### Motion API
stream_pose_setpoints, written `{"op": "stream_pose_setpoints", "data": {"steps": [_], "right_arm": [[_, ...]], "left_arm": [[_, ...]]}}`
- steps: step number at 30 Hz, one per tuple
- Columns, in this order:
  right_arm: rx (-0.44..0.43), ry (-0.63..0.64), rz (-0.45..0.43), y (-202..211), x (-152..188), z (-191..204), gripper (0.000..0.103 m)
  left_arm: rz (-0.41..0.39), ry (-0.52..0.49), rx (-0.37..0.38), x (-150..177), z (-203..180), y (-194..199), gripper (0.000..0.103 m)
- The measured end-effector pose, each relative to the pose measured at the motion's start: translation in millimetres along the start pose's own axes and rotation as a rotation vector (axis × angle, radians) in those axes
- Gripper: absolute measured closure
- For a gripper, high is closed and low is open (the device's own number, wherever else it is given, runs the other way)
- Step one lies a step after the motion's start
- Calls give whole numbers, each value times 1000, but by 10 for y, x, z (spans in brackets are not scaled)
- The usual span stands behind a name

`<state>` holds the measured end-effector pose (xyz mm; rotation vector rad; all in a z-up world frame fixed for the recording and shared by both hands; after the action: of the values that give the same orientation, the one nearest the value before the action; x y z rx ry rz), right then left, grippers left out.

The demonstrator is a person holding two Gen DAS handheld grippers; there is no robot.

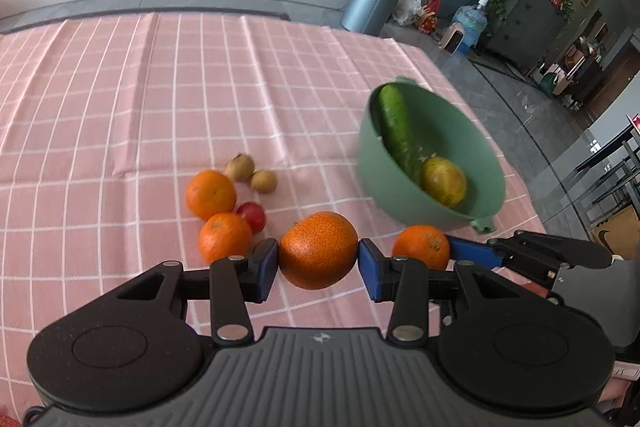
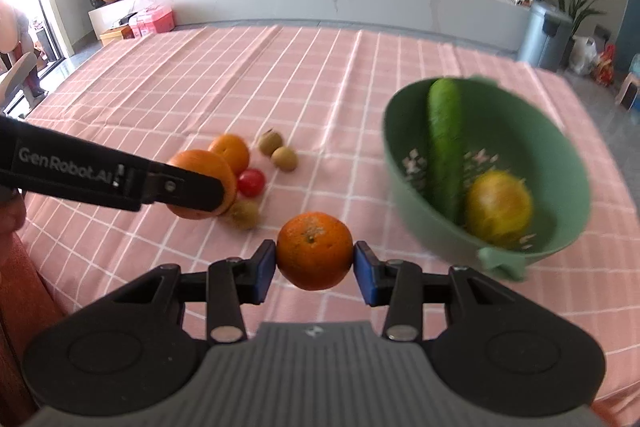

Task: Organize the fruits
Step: 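Place the orange in the colander with the left tool while the right tool places its orange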

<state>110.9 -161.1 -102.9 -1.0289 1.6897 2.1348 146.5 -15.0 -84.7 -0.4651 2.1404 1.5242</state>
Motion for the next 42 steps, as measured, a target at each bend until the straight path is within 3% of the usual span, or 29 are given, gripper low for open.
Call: {"op": "stream_pose_setpoints", "data": {"steps": [15, 26, 36, 42], "right_arm": [[131, 45, -74, 427, -225, -601, 64], [141, -23, 2, 265, -240, -1114, 64], [125, 5, 73, -85, -363, -1409, 64], [145, 49, 88, -262, -472, -1550, 64]], "left_arm": [[-45, -99, 82, -317, -614, -56, 54], [39, -172, 108, -467, -977, -562, 54], [119, -249, 36, -554, -1106, -1008, 54], [101, -236, 50, -659, -1138, -1120, 54]]}}
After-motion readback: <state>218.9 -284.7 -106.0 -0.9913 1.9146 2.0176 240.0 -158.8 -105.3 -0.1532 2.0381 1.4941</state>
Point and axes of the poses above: each gripper's, at about its wrist camera, not at the fingertips, and y roughly against the way its jaws point, z to its left, x to its underside, the point moved 6 cm from there along -y, roughly the way its jaws point, and after that the axes turned 4 degrees about -x, right-handed, at the moved point
